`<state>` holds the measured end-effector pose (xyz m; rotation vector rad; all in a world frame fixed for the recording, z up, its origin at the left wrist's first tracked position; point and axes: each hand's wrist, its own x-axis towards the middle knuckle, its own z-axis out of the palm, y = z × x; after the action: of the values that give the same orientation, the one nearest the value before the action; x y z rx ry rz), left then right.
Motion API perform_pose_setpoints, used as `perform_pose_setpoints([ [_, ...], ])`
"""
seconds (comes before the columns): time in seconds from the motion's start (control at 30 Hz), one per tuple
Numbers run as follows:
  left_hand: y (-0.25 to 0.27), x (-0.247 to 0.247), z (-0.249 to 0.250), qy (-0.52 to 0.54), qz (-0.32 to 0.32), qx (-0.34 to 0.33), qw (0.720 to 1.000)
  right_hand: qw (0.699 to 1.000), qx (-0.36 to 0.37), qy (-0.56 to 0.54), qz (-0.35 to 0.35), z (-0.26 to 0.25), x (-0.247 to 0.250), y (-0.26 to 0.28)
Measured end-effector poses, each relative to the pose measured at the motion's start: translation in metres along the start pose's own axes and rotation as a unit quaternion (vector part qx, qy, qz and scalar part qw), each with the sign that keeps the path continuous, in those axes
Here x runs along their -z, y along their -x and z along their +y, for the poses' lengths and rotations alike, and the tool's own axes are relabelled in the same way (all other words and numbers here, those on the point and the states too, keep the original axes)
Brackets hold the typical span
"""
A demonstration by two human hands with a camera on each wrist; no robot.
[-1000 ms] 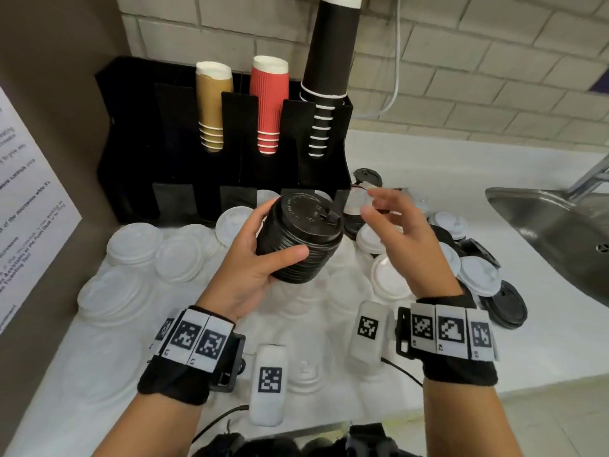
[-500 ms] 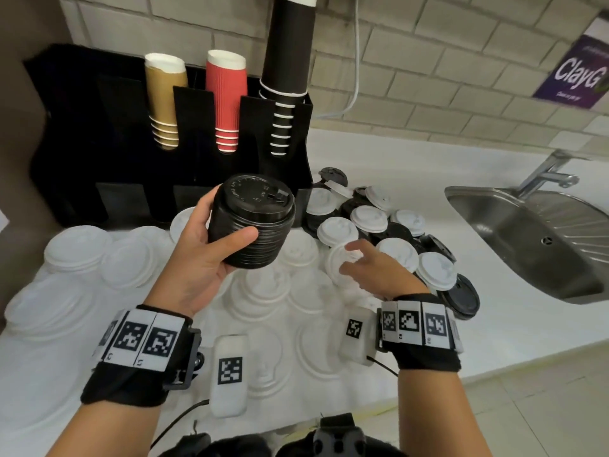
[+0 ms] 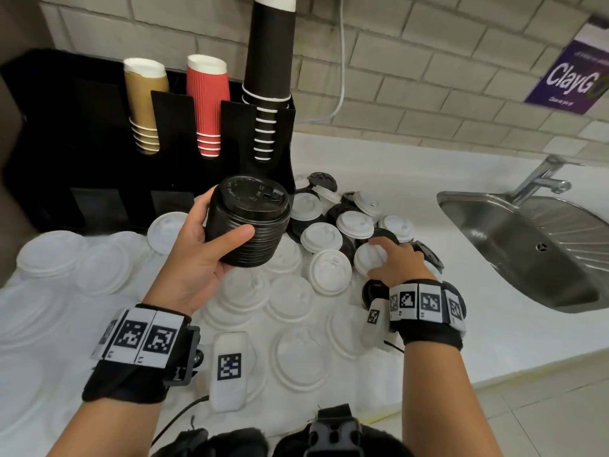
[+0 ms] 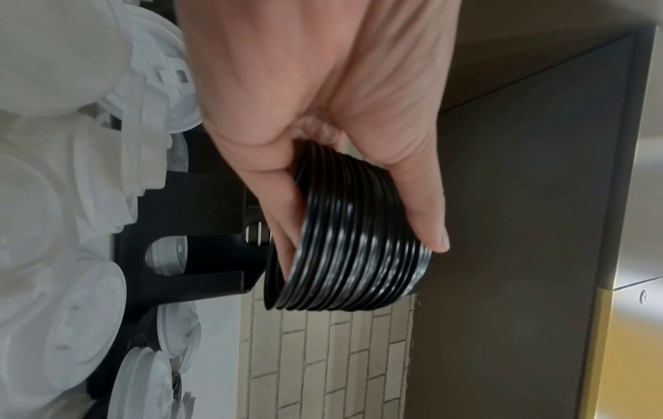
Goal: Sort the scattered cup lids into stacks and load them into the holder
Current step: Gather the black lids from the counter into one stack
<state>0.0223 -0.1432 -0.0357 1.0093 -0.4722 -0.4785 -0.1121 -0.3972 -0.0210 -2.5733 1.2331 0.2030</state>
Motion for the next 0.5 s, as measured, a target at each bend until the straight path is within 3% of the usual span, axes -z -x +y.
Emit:
perform_pose_setpoints([
  [0.1, 0.000, 0.000, 0.000, 0.001, 0.009, -0.003, 1.000, 1.000, 0.003, -0.003, 0.006, 0.002, 0.004, -0.001],
  [0.23, -0.002, 0.003, 0.003, -0.004, 0.028, -0.011, 1.000, 0.991, 0.089, -0.094, 0.038, -0.003, 0.020, -0.005],
  [0.37, -0.002, 0.004, 0.003, -0.006, 0.035, -0.017, 0.999, 0.993, 0.111, -0.037, -0.033, -0.026, 0.021, -0.013],
  [0.5, -0.003, 0.008, 0.005, -0.015, 0.037, -0.023, 0.999, 0.987, 0.158, -0.010, 0.020, -0.038, 0.021, -0.025],
])
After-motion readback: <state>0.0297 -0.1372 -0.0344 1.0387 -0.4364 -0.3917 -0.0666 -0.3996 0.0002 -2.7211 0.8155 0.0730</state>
